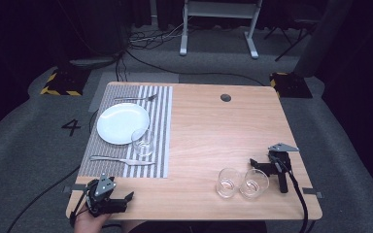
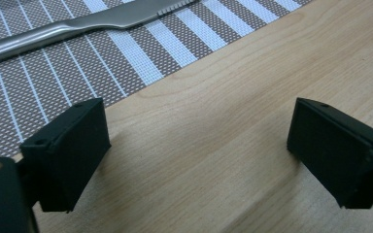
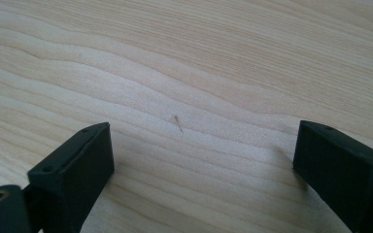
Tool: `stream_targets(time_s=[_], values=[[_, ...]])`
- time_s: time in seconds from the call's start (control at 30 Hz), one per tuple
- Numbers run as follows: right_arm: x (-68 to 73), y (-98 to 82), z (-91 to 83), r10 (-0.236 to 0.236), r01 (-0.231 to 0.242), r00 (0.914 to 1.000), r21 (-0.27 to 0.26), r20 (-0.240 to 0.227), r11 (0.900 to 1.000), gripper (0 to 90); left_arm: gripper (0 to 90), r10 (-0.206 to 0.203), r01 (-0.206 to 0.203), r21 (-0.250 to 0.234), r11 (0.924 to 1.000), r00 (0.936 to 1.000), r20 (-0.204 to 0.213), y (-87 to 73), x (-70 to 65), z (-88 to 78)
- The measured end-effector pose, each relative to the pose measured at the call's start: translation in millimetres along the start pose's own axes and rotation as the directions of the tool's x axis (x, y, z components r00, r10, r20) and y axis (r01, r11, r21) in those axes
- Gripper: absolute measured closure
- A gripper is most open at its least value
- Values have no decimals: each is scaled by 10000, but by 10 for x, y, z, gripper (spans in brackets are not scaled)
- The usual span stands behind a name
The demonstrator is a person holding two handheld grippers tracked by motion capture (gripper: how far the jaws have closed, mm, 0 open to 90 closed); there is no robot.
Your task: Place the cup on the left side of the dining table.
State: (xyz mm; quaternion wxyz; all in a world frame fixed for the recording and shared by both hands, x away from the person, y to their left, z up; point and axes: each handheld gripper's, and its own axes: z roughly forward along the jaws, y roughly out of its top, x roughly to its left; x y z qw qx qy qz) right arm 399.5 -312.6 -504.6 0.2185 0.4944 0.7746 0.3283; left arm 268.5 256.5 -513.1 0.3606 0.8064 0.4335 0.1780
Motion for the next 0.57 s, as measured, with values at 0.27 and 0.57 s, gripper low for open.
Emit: stream_targets(time_s=[0.27, 0.57], values=[[0, 0, 0, 4, -4, 10000, 1, 0, 10000, 77, 46, -140, 140, -8, 9999, 9999, -98, 7, -31, 23], [0, 0, 0, 4, -4, 10000, 0, 0, 10000, 77, 46, -76, 76, -26, 10000, 10000, -52, -2, -30, 19]])
